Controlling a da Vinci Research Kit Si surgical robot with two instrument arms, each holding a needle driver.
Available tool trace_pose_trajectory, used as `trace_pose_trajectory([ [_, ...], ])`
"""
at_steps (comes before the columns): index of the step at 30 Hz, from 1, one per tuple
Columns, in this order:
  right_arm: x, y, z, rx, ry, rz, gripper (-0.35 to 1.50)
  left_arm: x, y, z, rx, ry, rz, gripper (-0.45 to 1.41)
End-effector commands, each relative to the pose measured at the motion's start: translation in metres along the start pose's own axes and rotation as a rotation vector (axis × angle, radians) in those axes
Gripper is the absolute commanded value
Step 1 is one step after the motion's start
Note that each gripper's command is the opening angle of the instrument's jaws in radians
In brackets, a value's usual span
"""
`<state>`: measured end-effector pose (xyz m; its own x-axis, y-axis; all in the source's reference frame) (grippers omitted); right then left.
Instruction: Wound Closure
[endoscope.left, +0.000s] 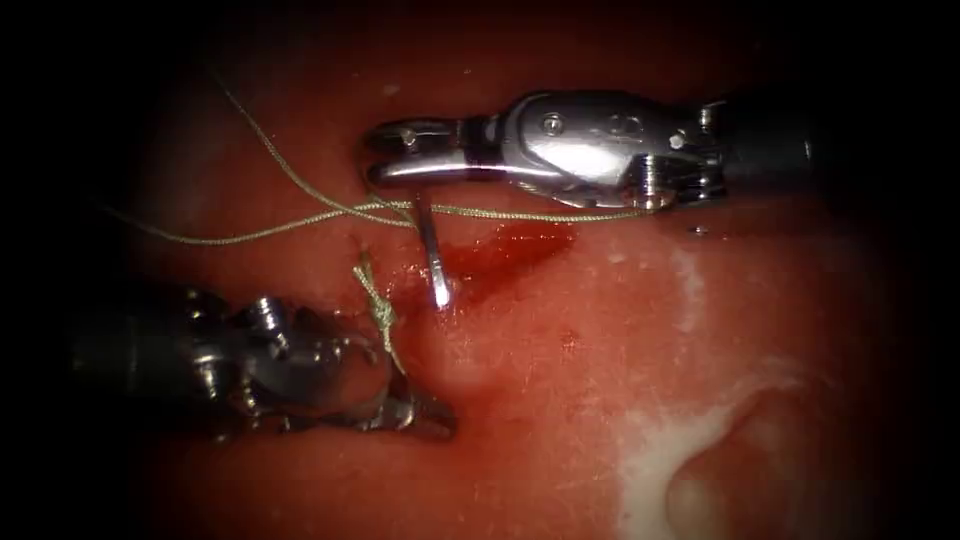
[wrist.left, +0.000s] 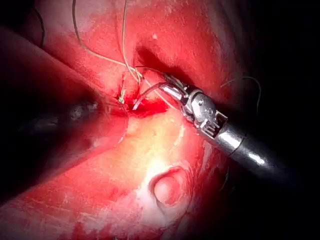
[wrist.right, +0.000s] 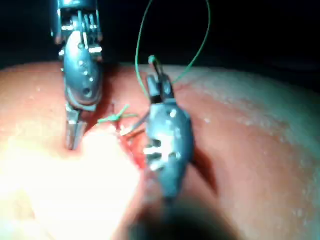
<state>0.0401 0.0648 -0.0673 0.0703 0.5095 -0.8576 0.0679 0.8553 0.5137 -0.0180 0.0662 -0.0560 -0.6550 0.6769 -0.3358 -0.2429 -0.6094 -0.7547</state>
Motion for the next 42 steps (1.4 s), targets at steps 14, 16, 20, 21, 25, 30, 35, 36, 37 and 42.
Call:
trace_pose_trajectory([
  [14, -0.0003, -0.0007, 0.0010, 0.031, -0.059, 0.138, -0.35, 0.0000, -0.0004, 0.0005, -0.006, -0.002, -0.004, 0.08],
  [16, -0.0003, -0.0007, 0.0010, 0.028, -0.056, 0.186, -0.35, 0.0001, -0.0003, 0.0005, -0.005, -0.002, -0.004, 0.08],
  [20, -0.0005, -0.0009, 0.0011, 0.022, -0.068, 0.322, -0.35, 0.0000, -0.0004, 0.0005, -0.006, -0.003, -0.003, 0.08],
  [21, -0.0005, -0.0010, 0.0011, 0.020, -0.075, 0.346, -0.35, 0.0000, -0.0004, 0.0005, -0.006, -0.003, -0.003, 0.08],
  [25, -0.0011, -0.0016, 0.0014, 0.036, -0.109, 0.409, -0.35, -0.0001, -0.0006, 0.0004, -0.010, -0.005, -0.001, 0.08],
  [30, -0.0019, -0.0023, 0.0017, 0.116, -0.157, 0.428, -0.35, -0.0004, -0.0008, 0.0001, -0.007, -0.004, -0.003, 0.08],
  [35, -0.0019, -0.0027, 0.0019, 0.120, -0.164, 0.504, -0.35, -0.0005, -0.0011, 0.0000, 0.000, -0.002, -0.001, 0.08],
  [36, -0.0019, -0.0027, 0.0019, 0.121, -0.165, 0.528, -0.35, -0.0005, -0.0011, 0.0000, 0.000, -0.002, -0.001, 0.08],
  [37, -0.0019, -0.0028, 0.0019, 0.120, -0.165, 0.545, -0.35, -0.0005, -0.0011, 0.0000, 0.000, -0.002, 0.000, 0.08],
  [42, -0.0019, -0.0032, 0.0017, 0.120, -0.167, 0.597, -0.35, -0.0006, -0.0012, -0.0001, -0.001, -0.002, -0.006, 0.08],
])
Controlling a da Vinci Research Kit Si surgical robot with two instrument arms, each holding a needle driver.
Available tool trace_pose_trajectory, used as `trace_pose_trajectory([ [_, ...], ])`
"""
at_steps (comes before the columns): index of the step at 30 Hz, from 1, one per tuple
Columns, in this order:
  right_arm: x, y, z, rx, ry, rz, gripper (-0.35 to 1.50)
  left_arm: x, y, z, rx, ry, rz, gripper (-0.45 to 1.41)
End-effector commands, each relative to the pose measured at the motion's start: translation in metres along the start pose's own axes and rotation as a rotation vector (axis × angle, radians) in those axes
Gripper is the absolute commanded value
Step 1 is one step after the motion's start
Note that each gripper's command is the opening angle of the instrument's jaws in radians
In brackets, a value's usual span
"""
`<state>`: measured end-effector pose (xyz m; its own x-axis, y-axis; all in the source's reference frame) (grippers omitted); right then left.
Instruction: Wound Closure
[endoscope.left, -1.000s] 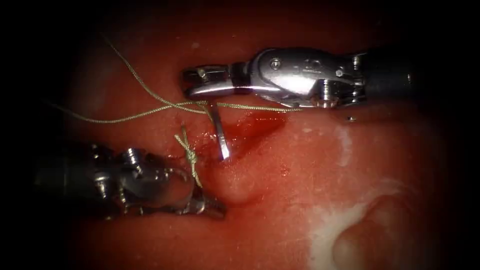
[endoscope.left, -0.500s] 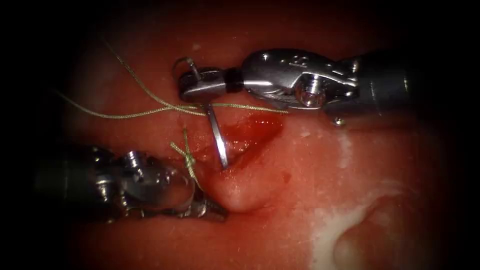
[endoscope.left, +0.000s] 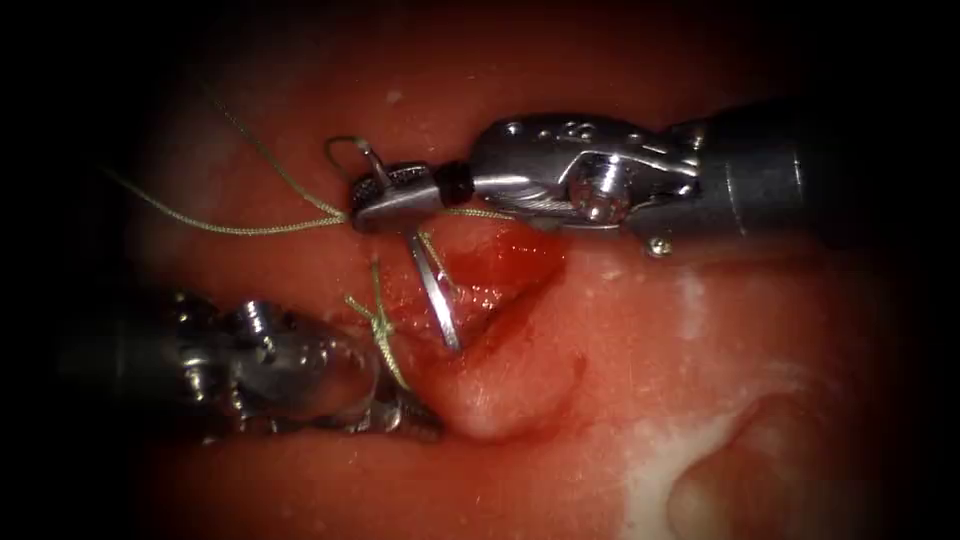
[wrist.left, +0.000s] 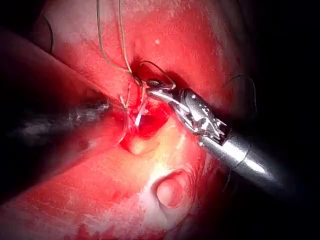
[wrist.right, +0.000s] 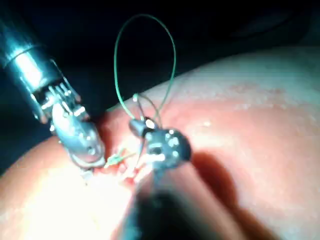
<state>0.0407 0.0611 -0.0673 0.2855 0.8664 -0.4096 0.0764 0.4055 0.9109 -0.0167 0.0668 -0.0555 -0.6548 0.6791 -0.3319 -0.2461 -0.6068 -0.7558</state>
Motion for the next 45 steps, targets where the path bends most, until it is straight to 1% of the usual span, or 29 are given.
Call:
trace_pose_trajectory([
  [1, -0.0001, 0.0000, 0.0006, 0.005, 0.000, 0.010, -0.35, -0.0001, -0.0001, 0.0008, -0.002, -0.001, -0.001, 0.08],
  [9, -0.0004, -0.0006, 0.0000, 0.003, -0.014, 0.058, -0.35, -0.0004, -0.0005, 0.0008, 0.002, -0.001, -0.003, 0.07],
  [15, -0.0006, -0.0015, 0.0002, 0.009, -0.020, 0.060, -0.35, -0.0004, -0.0005, 0.0008, 0.002, -0.002, -0.003, 0.06],
  [22, -0.0006, -0.0018, 0.0002, 0.009, -0.018, 0.078, -0.35, -0.0009, -0.0011, 0.0014, 0.009, -0.003, -0.005, 0.03],
  [25, -0.0009, -0.0016, 0.0001, -0.008, -0.018, 0.158, -0.35, -0.0020, -0.0023, 0.0019, 0.016, -0.006, -0.011, 0.01],
  [28, -0.0011, -0.0018, 0.0001, -0.007, -0.019, 0.175, -0.35, -0.0022, -0.0026, 0.0016, 0.021, -0.004, -0.014, 0.01],
  [33, -0.0017, -0.0023, 0.0001, -0.010, -0.032, 0.280, -0.35, -0.0022, -0.0026, 0.0015, 0.023, -0.002, -0.014, 0.01],
  [37, -0.0019, -0.0027, 0.0006, 0.023, -0.063, 0.358, -0.35, -0.0020, -0.0025, 0.0014, 0.022, -0.002, -0.015, 0.01],
  [38, -0.0019, -0.0028, 0.0007, 0.043, -0.085, 0.408, -0.35, -0.0020, -0.0025, 0.0014, 0.024, -0.001, -0.015, 0.01],
  [41, -0.0020, -0.0029, 0.0008, 0.047, -0.097, 0.436, -0.35, -0.0020, -0.0025, 0.0014, 0.024, -0.001, -0.015, 0.01],
  [45, -0.0021, -0.0033, 0.0010, 0.041, -0.099, 0.521, -0.35, -0.0019, -0.0024, 0.0012, 0.024, -0.003, -0.016, 0.01],
])
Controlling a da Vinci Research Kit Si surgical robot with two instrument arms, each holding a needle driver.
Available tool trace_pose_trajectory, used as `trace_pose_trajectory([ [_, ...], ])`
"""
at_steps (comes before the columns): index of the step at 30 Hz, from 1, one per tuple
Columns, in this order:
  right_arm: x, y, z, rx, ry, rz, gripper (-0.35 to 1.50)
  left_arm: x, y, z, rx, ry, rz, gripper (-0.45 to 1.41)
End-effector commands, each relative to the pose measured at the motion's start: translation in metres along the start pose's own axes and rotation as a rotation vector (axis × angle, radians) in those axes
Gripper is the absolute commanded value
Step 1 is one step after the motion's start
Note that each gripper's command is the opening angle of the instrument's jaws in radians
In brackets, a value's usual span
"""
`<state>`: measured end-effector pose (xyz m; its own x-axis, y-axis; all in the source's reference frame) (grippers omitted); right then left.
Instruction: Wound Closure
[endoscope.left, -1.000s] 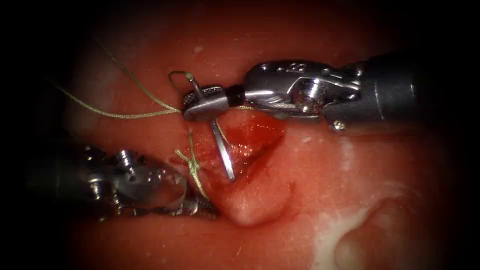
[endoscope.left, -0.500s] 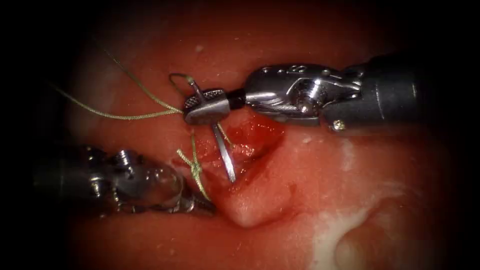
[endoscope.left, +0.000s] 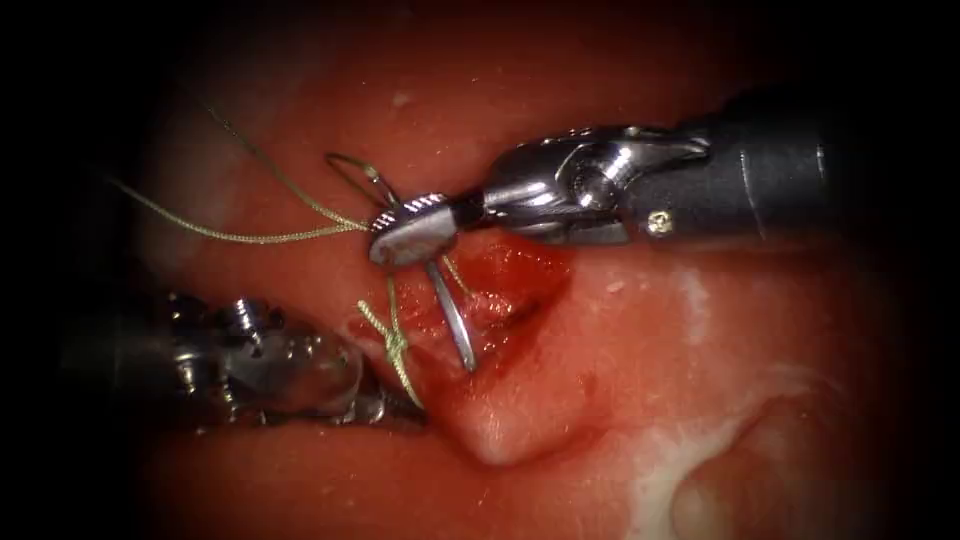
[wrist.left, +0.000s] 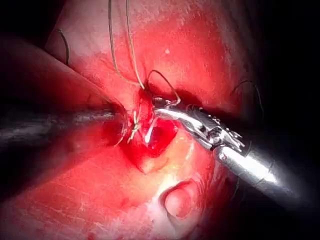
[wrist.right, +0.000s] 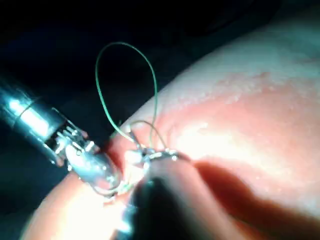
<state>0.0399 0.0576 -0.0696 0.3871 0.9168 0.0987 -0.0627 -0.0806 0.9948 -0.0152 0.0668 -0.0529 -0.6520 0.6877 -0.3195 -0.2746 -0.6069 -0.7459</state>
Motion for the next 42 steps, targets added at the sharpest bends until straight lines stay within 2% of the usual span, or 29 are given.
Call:
trace_pose_trajectory([
  [1, 0.0003, 0.0000, 0.0008, -0.006, -0.001, 0.022, -0.35, 0.0000, -0.0001, 0.0008, -0.002, -0.002, -0.001, 0.01],
  [10, 0.0000, -0.0001, 0.0009, -0.008, 0.000, 0.104, -0.35, 0.0000, 0.0000, 0.0007, -0.004, -0.002, 0.000, 0.01],
  [13, 0.0009, 0.0002, 0.0008, -0.029, 0.045, 0.092, -0.35, 0.0001, 0.0001, 0.0006, -0.004, -0.002, -0.001, 0.01],
  [14, 0.0013, 0.0006, 0.0007, -0.044, 0.085, 0.066, -0.18, 0.0002, 0.0002, 0.0005, -0.006, -0.002, -0.002, 0.01],
  [15, 0.0017, 0.0008, 0.0005, -0.053, 0.127, 0.053, 0.15, 0.0004, 0.0004, 0.0003, -0.009, -0.001, -0.004, 0.01],
  [16, 0.0023, 0.0011, 0.0003, -0.055, 0.178, -0.005, 0.84, 0.0008, 0.0008, -0.0001, -0.011, 0.001, -0.013, 0.03],
  [18, 0.0031, 0.0015, 0.0000, -0.074, 0.228, -0.125, 1.08, 0.0015, 0.0014, -0.0006, -0.009, 0.007, 0.028, 0.07],
  [19, 0.0036, 0.0019, -0.0003, -0.117, 0.271, -0.232, 1.18, 0.0022, 0.0020, -0.0011, -0.006, 0.010, 0.080, 0.10],
  [21, 0.0041, 0.0025, -0.0008, -0.192, 0.324, -0.376, 1.18, 0.0033, 0.0029, -0.0016, -0.011, 0.031, 0.166, 0.26],
  [22, 0.0043, 0.0031, -0.0013, -0.244, 0.356, -0.446, 1.25, 0.0040, 0.0034, -0.0019, -0.014, 0.040, 0.213, 0.33],
  [25, 0.0045, 0.0035, -0.0024, -0.313, 0.403, -0.508, 1.30, 0.0048, 0.0042, -0.0024, -0.008, 0.063, 0.281, 0.43],
  [27, 0.0046, 0.0035, -0.0035, -0.344, 0.407, -0.564, 1.30, 0.0054, 0.0046, -0.0029, 0.015, 0.110, 0.327, 0.50],
  [33, 0.0047, 0.0031, -0.0053, -0.361, 0.401, -0.605, 1.30, 0.0057, 0.0045, -0.0034, 0.093, 0.153, 0.370, 0.58],
  [42, 0.0041, 0.0010, -0.0080, -0.342, 0.387, -0.603, 1.30, 0.0045, 0.0063, -0.0028, 0.134, 0.223, 0.452, 0.58],
])
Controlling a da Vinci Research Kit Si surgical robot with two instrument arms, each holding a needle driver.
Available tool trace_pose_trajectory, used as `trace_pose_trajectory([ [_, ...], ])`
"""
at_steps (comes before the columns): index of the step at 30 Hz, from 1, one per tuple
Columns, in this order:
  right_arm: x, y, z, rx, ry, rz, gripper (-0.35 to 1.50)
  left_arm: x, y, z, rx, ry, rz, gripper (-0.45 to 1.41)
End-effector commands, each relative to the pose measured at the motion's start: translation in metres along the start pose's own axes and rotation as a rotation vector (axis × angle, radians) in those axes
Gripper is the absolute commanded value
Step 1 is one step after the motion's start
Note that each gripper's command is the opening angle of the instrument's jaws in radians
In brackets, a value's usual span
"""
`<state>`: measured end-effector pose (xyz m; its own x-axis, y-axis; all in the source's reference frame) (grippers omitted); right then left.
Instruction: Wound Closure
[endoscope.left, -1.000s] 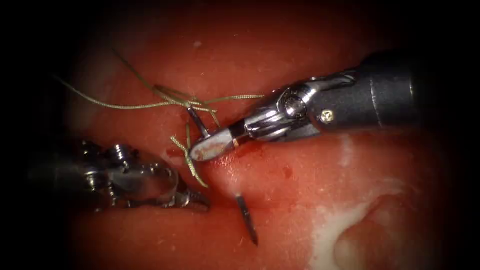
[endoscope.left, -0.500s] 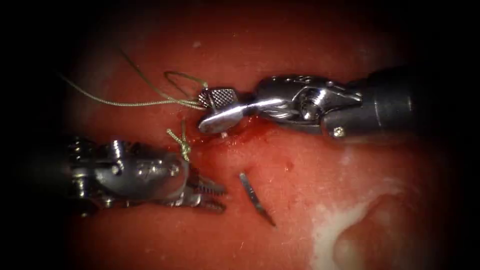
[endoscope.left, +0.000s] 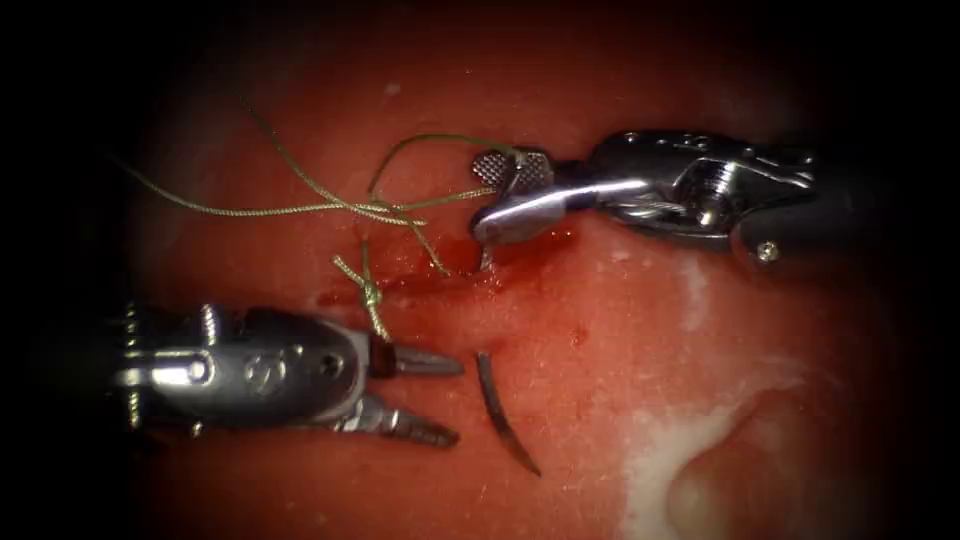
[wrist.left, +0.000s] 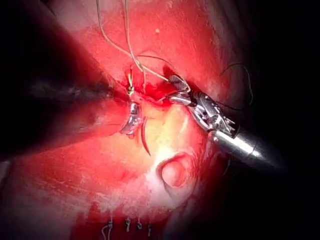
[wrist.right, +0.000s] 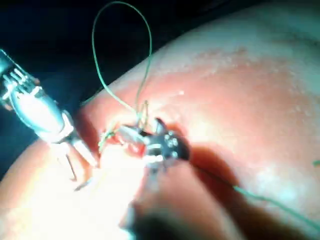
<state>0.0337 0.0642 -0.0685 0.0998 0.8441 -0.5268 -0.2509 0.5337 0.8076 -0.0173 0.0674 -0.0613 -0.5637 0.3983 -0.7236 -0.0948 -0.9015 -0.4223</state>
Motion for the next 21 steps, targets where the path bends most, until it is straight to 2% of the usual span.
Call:
trace_pose_trajectory([
  [1, 0.0003, 0.0002, 0.0000, 0.005, 0.000, -0.006, 1.30, -0.0001, 0.0002, 0.0009, 0.001, 0.002, 0.009, 0.58],
  [4, 0.0004, 0.0008, -0.0012, 0.005, -0.016, -0.042, 1.30, 0.0005, 0.0010, 0.0009, 0.015, 0.030, 0.062, 0.58],
  [8, 0.0002, 0.0007, -0.0011, 0.003, -0.023, -0.062, 1.30, 0.0013, 0.0013, 0.0013, 0.032, 0.049, 0.101, 0.59],
  [12, -0.0001, 0.0002, -0.0011, 0.015, -0.028, -0.062, 1.30, 0.0024, 0.0014, 0.0019, 0.083, 0.055, 0.158, 0.60],
  [17, -0.0002, 0.0002, -0.0010, 0.015, -0.028, -0.062, 1.30, 0.0024, 0.0014, 0.0029, 0.112, 0.049, 0.172, 0.62],
  [21, -0.0002, 0.0002, -0.0010, 0.015, -0.028, -0.062, 1.30, 0.0012, 0.0019, 0.0049, 0.104, 0.047, 0.208, 0.62],
])
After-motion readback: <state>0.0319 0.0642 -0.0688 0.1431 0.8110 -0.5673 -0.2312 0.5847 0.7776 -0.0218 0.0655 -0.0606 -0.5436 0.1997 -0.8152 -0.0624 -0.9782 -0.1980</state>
